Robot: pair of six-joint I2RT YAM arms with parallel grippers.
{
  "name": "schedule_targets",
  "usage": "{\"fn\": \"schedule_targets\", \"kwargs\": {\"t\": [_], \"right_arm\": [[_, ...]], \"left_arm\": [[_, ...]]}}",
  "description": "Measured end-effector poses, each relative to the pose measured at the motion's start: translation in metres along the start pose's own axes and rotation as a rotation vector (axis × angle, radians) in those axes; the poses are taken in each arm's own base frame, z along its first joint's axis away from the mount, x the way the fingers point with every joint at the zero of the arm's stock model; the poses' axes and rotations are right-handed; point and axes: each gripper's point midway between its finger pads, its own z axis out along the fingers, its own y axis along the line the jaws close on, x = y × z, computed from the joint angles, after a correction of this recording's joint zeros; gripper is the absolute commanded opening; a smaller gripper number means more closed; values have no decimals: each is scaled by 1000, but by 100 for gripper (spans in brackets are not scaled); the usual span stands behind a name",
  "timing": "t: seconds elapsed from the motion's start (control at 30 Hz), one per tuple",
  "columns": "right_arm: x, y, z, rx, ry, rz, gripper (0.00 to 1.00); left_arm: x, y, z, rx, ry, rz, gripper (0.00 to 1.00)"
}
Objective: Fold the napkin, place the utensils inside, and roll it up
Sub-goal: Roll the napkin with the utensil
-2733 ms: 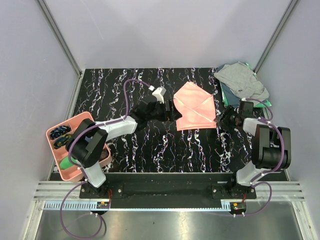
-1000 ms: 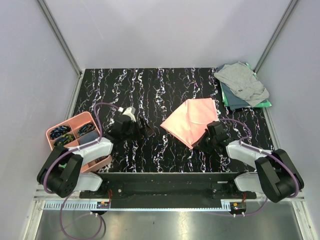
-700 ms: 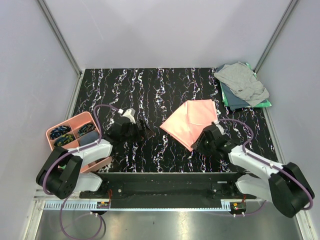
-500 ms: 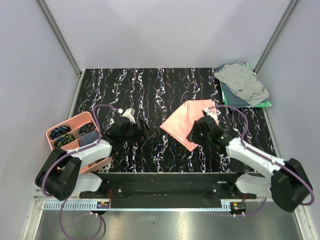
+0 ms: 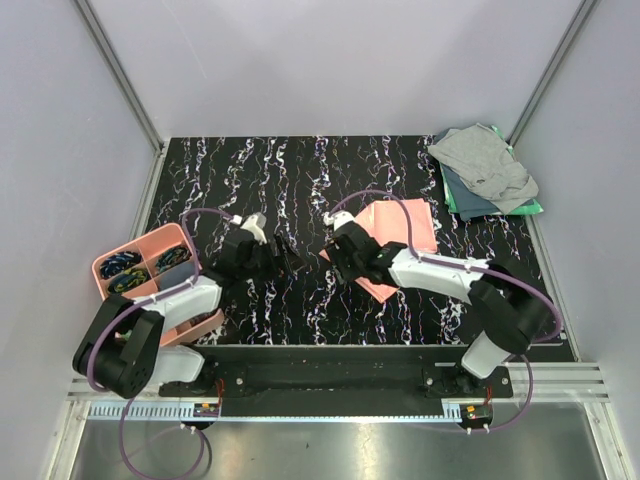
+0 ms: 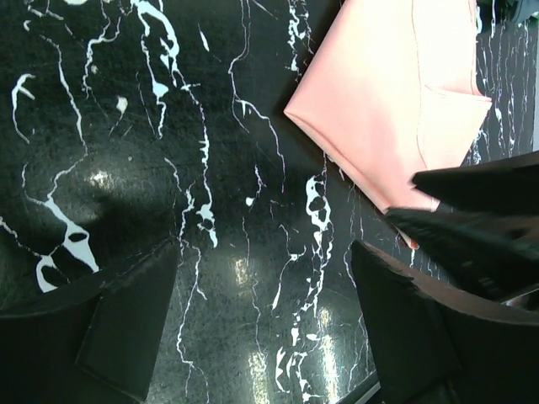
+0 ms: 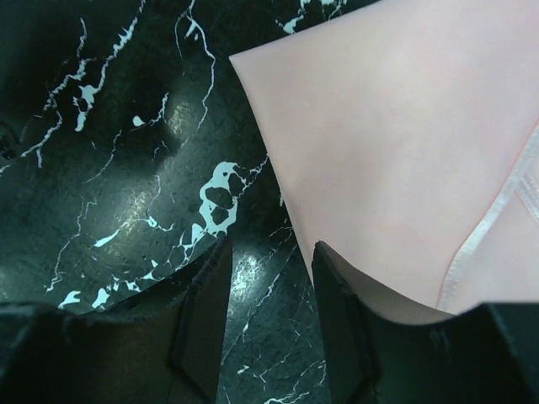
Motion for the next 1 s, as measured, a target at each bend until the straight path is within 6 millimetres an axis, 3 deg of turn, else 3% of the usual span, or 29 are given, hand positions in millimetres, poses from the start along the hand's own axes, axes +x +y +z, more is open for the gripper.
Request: {"fn": "schedule_targets", "kwargs": {"t": [0.13, 0.27, 0.37, 0.5, 0.67, 0.8, 1.0], "right_arm": [[6, -3, 6, 49, 12, 18, 60], [3, -17, -3, 105, -14, 164, 63], [6, -47, -19, 133, -29, 355, 68], [16, -106, -45, 207, -76, 626, 77], [42, -135, -61, 214, -80, 849, 77], [71, -141, -57, 227, -11, 941, 78], [88, -138, -49, 213, 53, 993, 78]], "left_arm": [[-10, -4, 12, 5, 16, 21, 67], [-24, -12, 40, 16, 52, 59, 65], [-37, -21, 66, 38, 81, 87, 70], [-48, -35, 96, 72, 103, 128, 76], [-49, -58, 128, 115, 128, 180, 78], [-41, -69, 147, 136, 161, 203, 73], [-19, -66, 150, 120, 225, 221, 52]]}}
